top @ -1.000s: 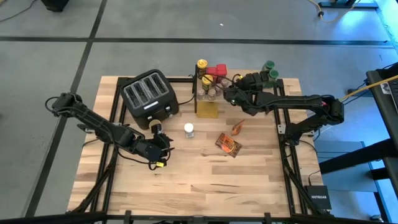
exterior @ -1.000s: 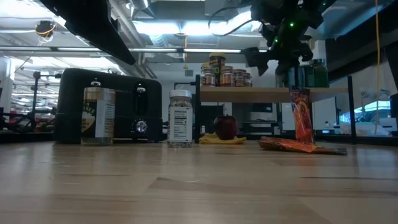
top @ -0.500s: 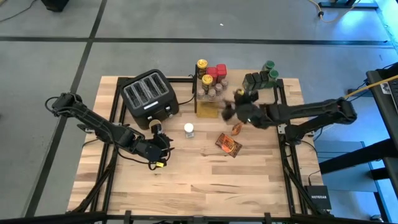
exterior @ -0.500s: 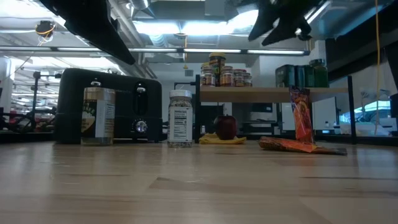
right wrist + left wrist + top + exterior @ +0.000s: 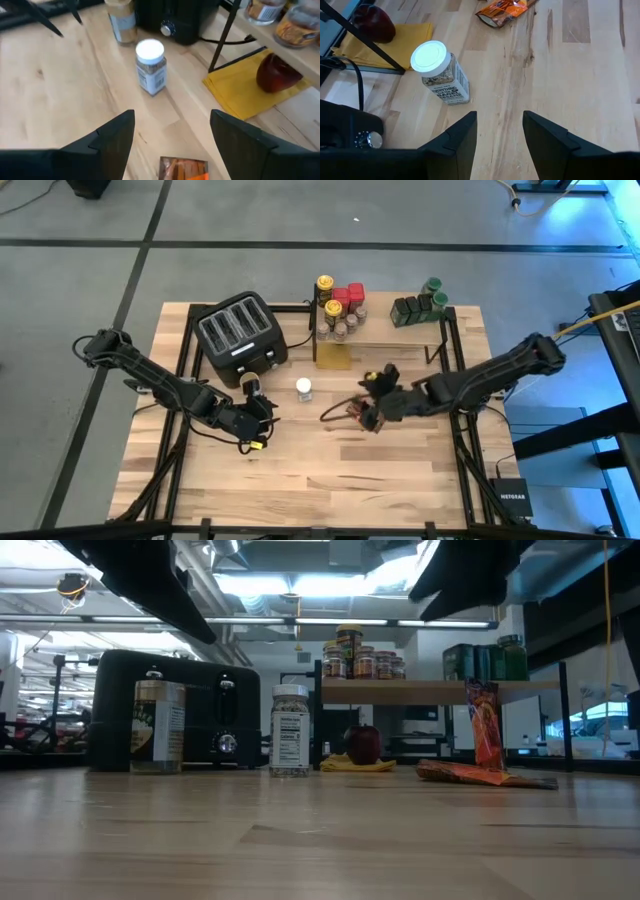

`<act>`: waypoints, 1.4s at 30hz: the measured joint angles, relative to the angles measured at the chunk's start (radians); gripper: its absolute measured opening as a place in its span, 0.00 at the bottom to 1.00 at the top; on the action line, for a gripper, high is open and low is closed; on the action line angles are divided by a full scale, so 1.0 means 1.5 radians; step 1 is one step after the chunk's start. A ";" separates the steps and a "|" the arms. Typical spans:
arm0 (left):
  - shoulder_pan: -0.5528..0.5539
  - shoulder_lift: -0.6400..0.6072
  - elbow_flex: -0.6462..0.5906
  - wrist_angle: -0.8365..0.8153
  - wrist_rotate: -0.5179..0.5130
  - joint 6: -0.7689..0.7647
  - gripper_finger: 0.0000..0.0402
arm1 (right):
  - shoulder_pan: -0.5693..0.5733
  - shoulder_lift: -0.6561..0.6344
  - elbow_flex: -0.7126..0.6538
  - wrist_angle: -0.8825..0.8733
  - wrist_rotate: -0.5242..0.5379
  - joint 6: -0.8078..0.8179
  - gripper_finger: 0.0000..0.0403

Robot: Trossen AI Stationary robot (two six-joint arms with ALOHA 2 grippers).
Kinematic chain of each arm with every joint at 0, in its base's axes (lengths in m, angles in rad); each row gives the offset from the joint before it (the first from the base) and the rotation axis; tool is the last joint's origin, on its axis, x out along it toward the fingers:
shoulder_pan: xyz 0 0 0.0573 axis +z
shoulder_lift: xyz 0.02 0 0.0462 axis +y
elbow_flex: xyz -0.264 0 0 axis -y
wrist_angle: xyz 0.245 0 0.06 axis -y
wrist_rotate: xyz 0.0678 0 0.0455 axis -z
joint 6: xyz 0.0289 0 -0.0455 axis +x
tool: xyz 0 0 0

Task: Shelf spices
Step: Put the white seasoning bottle on the shelf

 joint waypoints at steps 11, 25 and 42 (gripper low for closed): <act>-0.002 0.000 0.000 -0.005 0.000 -0.006 0.38 | -0.004 0.189 0.000 0.179 0.048 -0.050 0.66; 0.007 0.002 0.000 0.095 -0.003 0.054 0.38 | 0.056 0.161 0.001 0.172 0.040 -0.043 0.66; 0.189 0.008 0.000 0.266 0.228 0.243 0.38 | 0.182 0.161 0.000 0.163 0.245 0.000 0.66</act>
